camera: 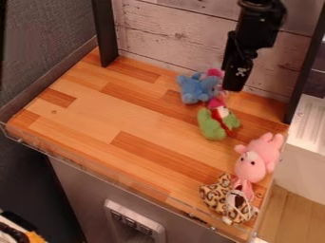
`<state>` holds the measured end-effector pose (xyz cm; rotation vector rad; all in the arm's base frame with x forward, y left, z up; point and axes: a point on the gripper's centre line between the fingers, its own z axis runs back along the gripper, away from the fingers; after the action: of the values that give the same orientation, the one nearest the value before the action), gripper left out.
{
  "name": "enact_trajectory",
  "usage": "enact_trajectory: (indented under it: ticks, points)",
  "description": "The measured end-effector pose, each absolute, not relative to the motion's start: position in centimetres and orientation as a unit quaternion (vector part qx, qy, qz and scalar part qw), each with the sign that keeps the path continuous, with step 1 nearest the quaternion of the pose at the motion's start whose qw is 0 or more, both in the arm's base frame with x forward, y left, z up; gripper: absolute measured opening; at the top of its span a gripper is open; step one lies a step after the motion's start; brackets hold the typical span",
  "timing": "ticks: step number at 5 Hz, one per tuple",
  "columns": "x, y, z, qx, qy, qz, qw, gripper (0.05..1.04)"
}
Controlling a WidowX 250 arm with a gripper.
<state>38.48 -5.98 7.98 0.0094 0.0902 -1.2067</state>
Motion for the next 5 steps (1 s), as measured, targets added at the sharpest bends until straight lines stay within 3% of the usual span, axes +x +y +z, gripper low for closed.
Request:
enact_trajectory:
  ticks: [2,3,5]
  points:
    - [39.0,-3.7,8.2,0.001,0.051,-0.452,0.891,0.999]
    - [39.4,-3.8,7.2,0.002,0.048,-0.394,0.918,0.999]
    - [39.4,-3.6,3.4,0.006,0.040,-0.396,0.917,0.998]
